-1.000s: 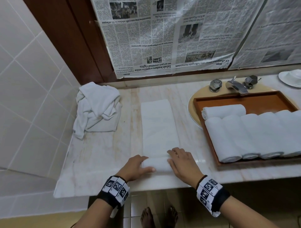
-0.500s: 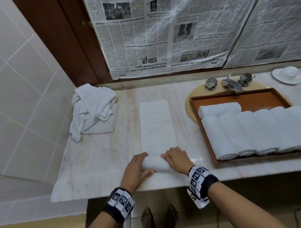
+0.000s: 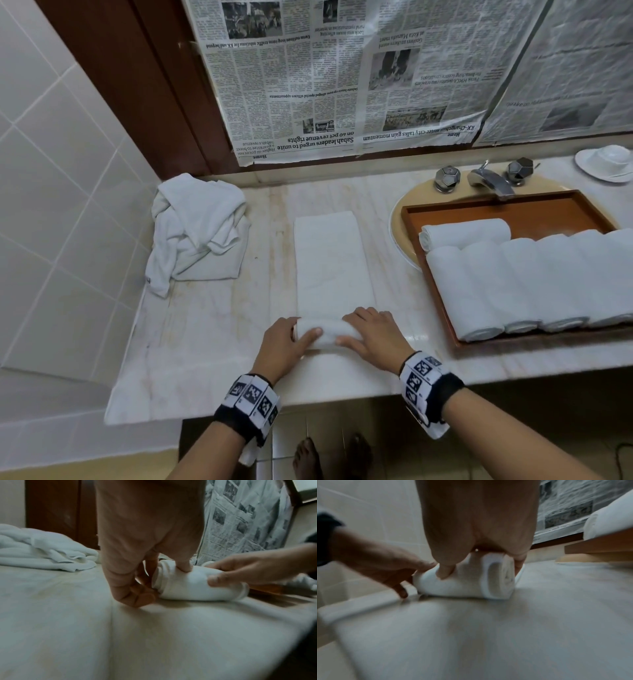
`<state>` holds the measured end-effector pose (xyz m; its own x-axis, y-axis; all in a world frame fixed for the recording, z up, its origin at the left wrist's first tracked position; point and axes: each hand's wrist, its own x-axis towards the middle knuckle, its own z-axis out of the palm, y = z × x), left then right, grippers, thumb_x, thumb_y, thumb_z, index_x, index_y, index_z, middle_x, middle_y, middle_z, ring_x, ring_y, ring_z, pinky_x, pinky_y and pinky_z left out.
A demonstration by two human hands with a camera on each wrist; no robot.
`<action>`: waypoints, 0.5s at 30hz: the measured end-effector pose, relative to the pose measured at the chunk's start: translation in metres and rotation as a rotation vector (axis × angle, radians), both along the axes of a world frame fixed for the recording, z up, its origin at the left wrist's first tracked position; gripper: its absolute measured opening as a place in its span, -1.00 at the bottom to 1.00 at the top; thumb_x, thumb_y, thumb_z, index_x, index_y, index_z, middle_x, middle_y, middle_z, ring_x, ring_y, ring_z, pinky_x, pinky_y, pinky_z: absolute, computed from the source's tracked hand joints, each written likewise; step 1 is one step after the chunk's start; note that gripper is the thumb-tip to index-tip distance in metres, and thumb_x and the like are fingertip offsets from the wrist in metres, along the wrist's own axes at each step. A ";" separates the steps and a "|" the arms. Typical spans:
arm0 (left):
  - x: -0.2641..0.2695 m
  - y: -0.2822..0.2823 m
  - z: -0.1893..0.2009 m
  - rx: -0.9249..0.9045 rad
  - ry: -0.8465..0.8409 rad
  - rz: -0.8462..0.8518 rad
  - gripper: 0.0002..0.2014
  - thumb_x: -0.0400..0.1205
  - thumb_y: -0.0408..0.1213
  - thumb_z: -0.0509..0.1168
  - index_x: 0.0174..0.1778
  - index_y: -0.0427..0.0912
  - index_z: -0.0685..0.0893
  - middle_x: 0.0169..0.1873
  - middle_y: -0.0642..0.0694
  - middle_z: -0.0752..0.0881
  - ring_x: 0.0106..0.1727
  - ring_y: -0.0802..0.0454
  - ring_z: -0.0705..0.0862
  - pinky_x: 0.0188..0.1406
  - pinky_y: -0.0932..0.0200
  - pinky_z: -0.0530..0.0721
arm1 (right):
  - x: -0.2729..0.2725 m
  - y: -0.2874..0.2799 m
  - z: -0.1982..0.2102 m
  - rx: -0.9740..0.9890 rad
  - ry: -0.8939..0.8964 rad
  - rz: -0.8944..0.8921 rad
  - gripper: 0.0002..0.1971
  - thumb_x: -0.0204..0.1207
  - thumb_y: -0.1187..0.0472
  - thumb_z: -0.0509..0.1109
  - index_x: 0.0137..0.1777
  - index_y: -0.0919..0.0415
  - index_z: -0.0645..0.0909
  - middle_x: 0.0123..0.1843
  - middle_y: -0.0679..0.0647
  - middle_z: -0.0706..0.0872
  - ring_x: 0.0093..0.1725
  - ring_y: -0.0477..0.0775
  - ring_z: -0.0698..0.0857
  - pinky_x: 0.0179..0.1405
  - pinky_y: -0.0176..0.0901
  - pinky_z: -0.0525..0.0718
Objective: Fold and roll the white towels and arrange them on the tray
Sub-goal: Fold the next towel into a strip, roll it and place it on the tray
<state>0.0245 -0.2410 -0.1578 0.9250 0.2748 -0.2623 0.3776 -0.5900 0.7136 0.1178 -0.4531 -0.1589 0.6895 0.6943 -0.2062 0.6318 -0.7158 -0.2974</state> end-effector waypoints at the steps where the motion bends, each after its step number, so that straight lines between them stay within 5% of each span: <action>1: -0.003 -0.002 -0.002 0.030 -0.041 0.009 -0.43 0.56 0.28 0.38 0.40 0.04 0.58 0.24 0.11 0.57 0.24 0.12 0.59 0.22 0.17 0.59 | 0.007 0.002 0.004 -0.007 0.070 -0.011 -0.16 0.44 -0.58 -0.17 0.41 -0.02 0.52 0.27 -0.05 0.59 0.28 0.07 0.53 0.25 0.07 0.42; 4: -0.010 -0.006 -0.008 0.102 -0.091 -0.056 -0.31 0.55 0.21 0.43 0.57 0.09 0.39 0.33 0.12 0.43 0.27 0.14 0.53 0.26 0.13 0.60 | 0.020 0.008 0.012 -0.010 0.235 -0.027 -0.40 0.59 -0.40 0.12 0.38 0.03 0.56 0.28 0.02 0.57 0.34 0.09 0.45 0.32 0.12 0.39; 9: -0.008 0.006 -0.004 -0.018 0.015 -0.056 -0.44 0.45 0.21 0.52 0.35 0.16 0.63 0.08 0.09 0.67 0.07 0.17 0.65 0.11 0.22 0.61 | 0.025 0.003 0.011 0.042 0.392 -0.050 -0.49 0.62 -0.35 0.15 0.11 0.09 0.62 0.11 0.07 0.61 0.15 0.13 0.58 0.26 0.19 0.53; 13: -0.002 0.010 0.004 -0.109 0.092 -0.022 -0.59 0.52 0.25 0.44 0.17 0.11 0.73 0.00 0.08 0.76 0.02 0.14 0.72 0.12 0.14 0.69 | 0.002 -0.007 0.006 0.119 -0.124 -0.037 -0.41 0.62 -0.28 -0.04 0.24 0.13 0.61 0.14 0.05 0.62 0.09 0.17 0.61 0.05 0.10 0.58; 15: 0.000 0.007 0.008 -0.102 0.107 0.009 -0.63 0.56 0.29 0.36 0.01 0.06 0.73 -0.11 0.08 0.76 -0.06 0.14 0.71 -0.04 0.21 0.66 | -0.012 -0.008 0.002 0.121 -0.273 -0.051 -0.41 0.59 -0.30 0.04 0.24 0.15 0.62 0.12 0.05 0.65 0.06 0.17 0.64 0.02 0.11 0.61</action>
<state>0.0250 -0.2340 -0.1501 0.8879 0.2494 -0.3865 0.4596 -0.5129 0.7251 0.1060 -0.4613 -0.1569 0.7428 0.6655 0.0733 0.6641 -0.7185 -0.2067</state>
